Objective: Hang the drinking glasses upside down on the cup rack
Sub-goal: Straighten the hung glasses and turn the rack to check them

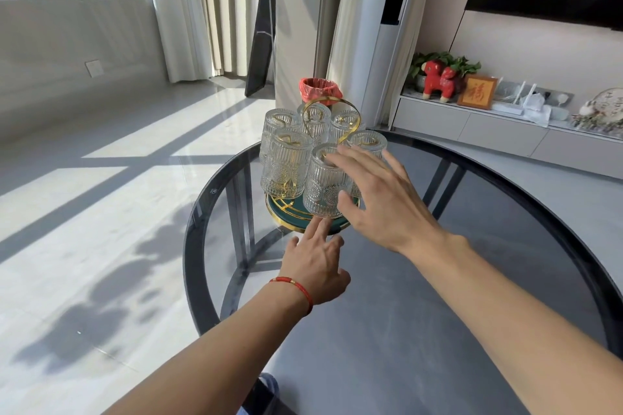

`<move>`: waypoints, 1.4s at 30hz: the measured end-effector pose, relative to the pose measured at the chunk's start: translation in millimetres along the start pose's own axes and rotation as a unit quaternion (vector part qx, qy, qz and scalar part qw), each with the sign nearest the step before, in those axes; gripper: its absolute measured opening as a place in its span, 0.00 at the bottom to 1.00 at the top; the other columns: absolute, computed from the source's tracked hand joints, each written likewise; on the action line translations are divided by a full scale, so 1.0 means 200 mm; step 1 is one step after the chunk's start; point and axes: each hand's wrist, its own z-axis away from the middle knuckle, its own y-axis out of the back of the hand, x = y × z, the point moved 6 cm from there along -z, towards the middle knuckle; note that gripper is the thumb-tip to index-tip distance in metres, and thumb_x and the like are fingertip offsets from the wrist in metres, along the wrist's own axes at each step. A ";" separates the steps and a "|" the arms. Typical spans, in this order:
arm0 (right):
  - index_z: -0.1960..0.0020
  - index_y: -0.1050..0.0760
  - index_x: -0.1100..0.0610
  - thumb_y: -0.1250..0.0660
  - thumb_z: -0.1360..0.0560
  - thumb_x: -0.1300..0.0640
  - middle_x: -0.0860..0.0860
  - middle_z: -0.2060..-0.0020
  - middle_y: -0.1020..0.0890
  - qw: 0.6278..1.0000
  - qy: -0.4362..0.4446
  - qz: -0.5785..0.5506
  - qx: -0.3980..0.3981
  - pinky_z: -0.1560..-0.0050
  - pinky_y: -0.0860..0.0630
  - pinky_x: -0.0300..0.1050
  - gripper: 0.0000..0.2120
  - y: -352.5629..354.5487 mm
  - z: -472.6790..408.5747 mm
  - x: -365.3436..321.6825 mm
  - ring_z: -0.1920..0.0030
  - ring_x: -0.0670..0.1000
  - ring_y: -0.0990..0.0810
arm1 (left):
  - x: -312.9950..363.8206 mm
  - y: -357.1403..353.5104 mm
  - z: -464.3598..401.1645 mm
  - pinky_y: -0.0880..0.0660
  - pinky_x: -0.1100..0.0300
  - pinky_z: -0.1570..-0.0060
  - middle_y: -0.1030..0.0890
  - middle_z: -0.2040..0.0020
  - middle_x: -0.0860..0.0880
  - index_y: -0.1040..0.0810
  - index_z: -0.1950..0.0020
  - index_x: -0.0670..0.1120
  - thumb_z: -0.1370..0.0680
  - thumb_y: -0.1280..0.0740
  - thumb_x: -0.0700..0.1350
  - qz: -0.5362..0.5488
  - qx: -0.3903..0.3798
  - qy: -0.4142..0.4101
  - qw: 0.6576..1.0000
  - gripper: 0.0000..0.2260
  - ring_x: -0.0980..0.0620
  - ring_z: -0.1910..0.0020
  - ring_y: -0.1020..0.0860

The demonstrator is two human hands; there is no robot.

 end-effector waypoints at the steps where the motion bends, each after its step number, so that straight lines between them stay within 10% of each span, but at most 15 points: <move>1: 0.20 0.36 0.49 0.37 0.19 0.53 0.49 0.19 0.34 1.000 0.001 -0.001 -0.001 0.18 0.55 0.57 0.28 0.00 0.01 0.00 0.18 0.48 0.41 | 0.00 0.00 0.00 0.30 0.44 0.34 0.39 0.25 0.46 0.28 0.31 0.46 0.26 0.34 0.53 0.000 0.000 0.000 1.000 0.25 0.47 0.25 0.44; 14: 0.23 0.30 0.55 0.40 0.22 0.61 0.53 0.23 0.28 0.997 -0.048 -0.055 0.036 0.21 0.41 0.59 0.27 0.08 -0.06 0.13 0.21 0.53 0.34 | 0.00 -0.01 0.00 0.32 0.41 0.32 0.41 0.21 0.44 0.27 0.31 0.47 0.25 0.34 0.54 -0.009 -0.002 0.002 1.000 0.24 0.45 0.23 0.45; 24: 0.17 0.43 0.49 0.42 0.22 0.67 0.48 0.17 0.40 0.994 -0.091 0.033 -0.050 0.18 0.51 0.62 0.36 0.03 -0.12 0.29 0.16 0.51 0.47 | 0.00 0.00 0.00 0.31 0.45 0.37 0.38 0.24 0.46 0.26 0.32 0.48 0.26 0.33 0.53 -0.005 0.015 0.001 1.000 0.23 0.46 0.25 0.43; 33: 0.17 0.40 0.49 0.43 0.24 0.72 0.48 0.17 0.39 0.991 -0.122 -0.041 -0.029 0.21 0.51 0.44 0.38 0.05 -0.09 0.37 0.17 0.49 0.46 | 0.00 0.00 0.00 0.31 0.46 0.37 0.37 0.25 0.47 0.26 0.33 0.48 0.27 0.34 0.53 -0.005 0.018 0.003 1.000 0.23 0.47 0.25 0.42; 42: 0.17 0.42 0.47 0.41 0.25 0.70 0.49 0.17 0.40 0.994 -0.097 -0.005 -0.051 0.18 0.47 0.56 0.40 0.06 -0.10 0.37 0.16 0.51 0.46 | 0.00 -0.01 -0.01 0.31 0.45 0.35 0.37 0.25 0.46 0.26 0.33 0.48 0.26 0.34 0.54 -0.011 0.015 0.005 1.000 0.23 0.46 0.26 0.42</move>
